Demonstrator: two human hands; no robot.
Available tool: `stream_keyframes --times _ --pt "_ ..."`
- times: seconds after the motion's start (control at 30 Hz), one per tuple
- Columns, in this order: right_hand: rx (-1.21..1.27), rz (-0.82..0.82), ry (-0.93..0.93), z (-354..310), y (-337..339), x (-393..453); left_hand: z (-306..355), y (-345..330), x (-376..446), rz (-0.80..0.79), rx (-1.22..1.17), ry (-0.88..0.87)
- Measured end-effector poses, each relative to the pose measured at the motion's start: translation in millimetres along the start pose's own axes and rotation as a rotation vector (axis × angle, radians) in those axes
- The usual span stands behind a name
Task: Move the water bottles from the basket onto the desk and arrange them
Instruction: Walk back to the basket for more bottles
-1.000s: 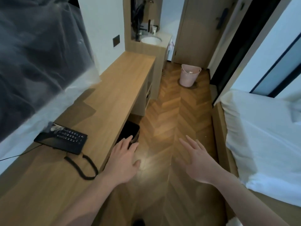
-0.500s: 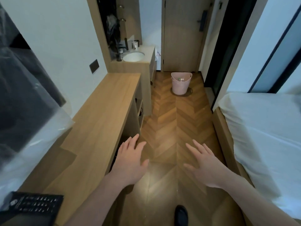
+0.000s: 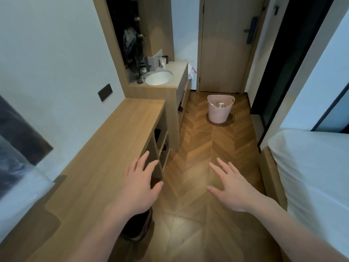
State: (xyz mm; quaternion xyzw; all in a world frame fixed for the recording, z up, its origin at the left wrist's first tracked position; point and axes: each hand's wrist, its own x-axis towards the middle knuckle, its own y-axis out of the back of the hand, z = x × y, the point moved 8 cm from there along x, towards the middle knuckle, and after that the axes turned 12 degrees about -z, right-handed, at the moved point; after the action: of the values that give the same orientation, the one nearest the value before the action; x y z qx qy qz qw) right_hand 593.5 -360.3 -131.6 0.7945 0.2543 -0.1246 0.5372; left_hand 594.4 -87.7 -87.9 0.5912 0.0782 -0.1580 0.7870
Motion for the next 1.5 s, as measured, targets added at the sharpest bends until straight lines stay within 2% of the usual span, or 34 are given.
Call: stream_keyframes --times 0.2,0.43,0.6,0.83,1.1,1.3,1.5 --pt "-0.004 0.002 -0.024 31 57 79 6 20 104 0.008 0.062 -0.015" --pt "0.052 0.045 -0.087 66 126 171 22 50 253 -0.064 0.103 -0.096" --pt "0.11 0.096 -0.166 107 159 230 55 72 357 -0.08 0.152 -0.213" --pt "0.171 0.075 -0.238 160 206 293 104 76 469 -0.1 0.186 -0.327" --pt "0.187 0.053 -0.219 247 289 398 162 84 614 -0.118 0.196 -0.304" --pt "0.13 0.014 -0.201 312 372 475 208 107 701 -0.072 0.15 -0.229" --pt "0.069 0.004 -0.15 341 455 546 227 132 778 -0.071 0.119 -0.163"
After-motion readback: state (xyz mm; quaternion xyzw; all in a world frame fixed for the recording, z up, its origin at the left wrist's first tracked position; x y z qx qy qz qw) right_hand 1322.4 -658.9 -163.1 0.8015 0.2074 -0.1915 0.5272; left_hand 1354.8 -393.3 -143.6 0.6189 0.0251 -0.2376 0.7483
